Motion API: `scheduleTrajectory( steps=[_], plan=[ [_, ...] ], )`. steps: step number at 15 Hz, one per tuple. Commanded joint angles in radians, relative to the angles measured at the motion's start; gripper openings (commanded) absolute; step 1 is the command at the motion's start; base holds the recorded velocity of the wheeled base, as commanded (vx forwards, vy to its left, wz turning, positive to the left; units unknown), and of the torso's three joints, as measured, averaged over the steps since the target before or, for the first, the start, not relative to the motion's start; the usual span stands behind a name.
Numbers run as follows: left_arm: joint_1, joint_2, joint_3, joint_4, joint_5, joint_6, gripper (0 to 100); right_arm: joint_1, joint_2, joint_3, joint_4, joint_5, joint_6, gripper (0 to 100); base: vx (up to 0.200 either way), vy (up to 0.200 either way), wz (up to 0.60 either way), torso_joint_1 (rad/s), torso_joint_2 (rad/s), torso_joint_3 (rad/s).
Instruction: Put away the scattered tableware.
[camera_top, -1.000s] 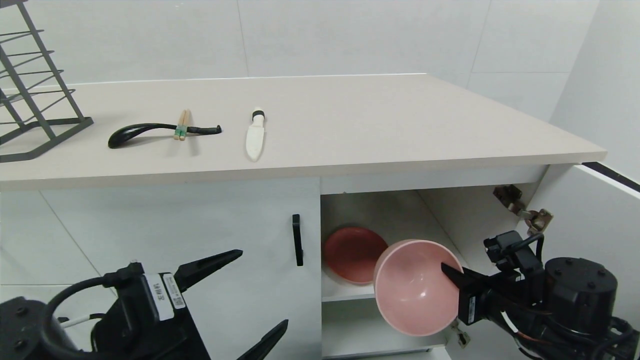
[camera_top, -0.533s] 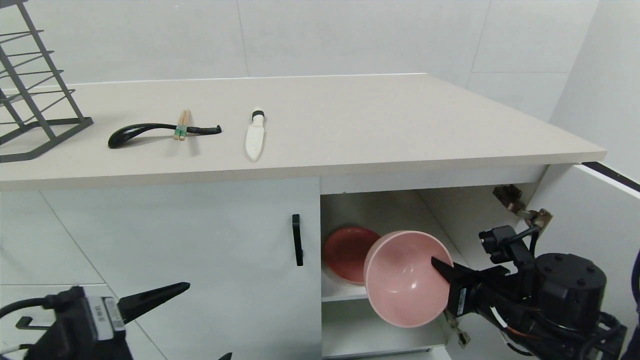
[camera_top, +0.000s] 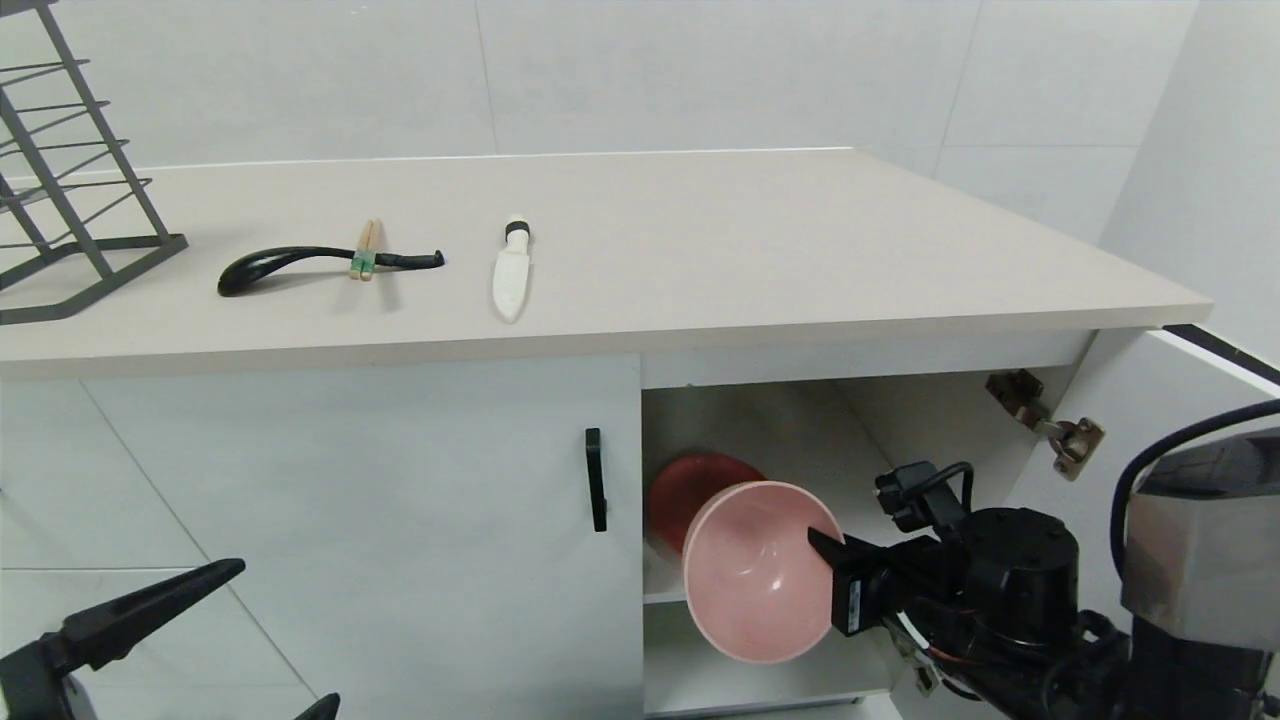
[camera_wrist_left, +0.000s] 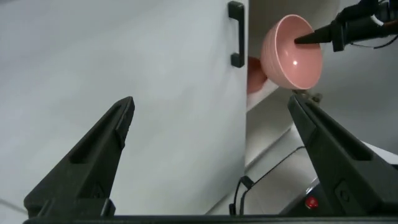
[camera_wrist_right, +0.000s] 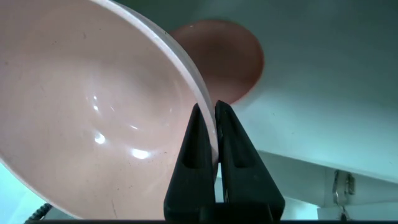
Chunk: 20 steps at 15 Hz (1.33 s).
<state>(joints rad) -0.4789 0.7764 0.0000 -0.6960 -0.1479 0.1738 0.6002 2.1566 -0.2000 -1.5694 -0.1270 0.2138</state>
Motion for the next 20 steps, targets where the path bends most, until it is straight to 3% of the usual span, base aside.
scheduleTrajectory(
  steps=[1, 3, 7, 9, 12, 13, 18, 20],
  plan=[
    [0.057, -0.089, 0.0, 0.026, -0.002, -0.004, 100, -0.005, 0.057, -0.036, -0.001, 0.001, -0.001, 0, 0.0, 0.0, 0.0, 0.0, 0.0, 0.0],
    [0.131, -0.167, 0.0, 0.09, -0.002, -0.007, 100, -0.007, 0.062, -0.088, -0.001, 0.001, 0.001, 0, 0.0, 0.0, 0.0, 0.0, 0.0, 0.0],
    [0.227, -0.341, 0.0, 0.242, -0.002, -0.01, 100, -0.02, 0.098, -0.113, -0.001, 0.001, 0.001, 0, 0.0, 0.0, 0.0, 0.0, 0.0, 0.0],
    [0.257, -0.378, 0.0, 0.276, -0.002, -0.011, 100, -0.025, 0.101, -0.167, -0.001, 0.001, -0.001, 0, 0.0, 0.0, 0.0, 0.0, 0.0, 0.0],
    [0.264, -0.431, 0.0, 0.345, -0.004, -0.056, 100, -0.043, 0.118, -0.22, -0.001, 0.007, -0.007, 0, 0.0, 0.0, 0.0, 0.0, 0.0, 0.0],
    [0.267, -0.463, 0.0, 0.378, -0.004, -0.056, 100, -0.056, 0.137, -0.253, -0.001, 0.017, -0.008, 0, 0.0, 0.0, 0.0, 0.0, 0.0, 0.0],
    [0.379, -0.658, 0.0, 0.483, -0.004, -0.066, 100, -0.106, 0.244, -0.337, 0.015, 0.05, -0.013, 0, 0.0, 0.0, 0.0, 0.0, 0.0, 0.0],
    [0.398, -0.68, 0.0, 0.507, -0.006, -0.097, 100, -0.112, 0.269, -0.352, 0.017, 0.052, -0.013, 0, 0.0, 0.0, 0.0, 0.0, 0.0, 0.0]
  ],
)
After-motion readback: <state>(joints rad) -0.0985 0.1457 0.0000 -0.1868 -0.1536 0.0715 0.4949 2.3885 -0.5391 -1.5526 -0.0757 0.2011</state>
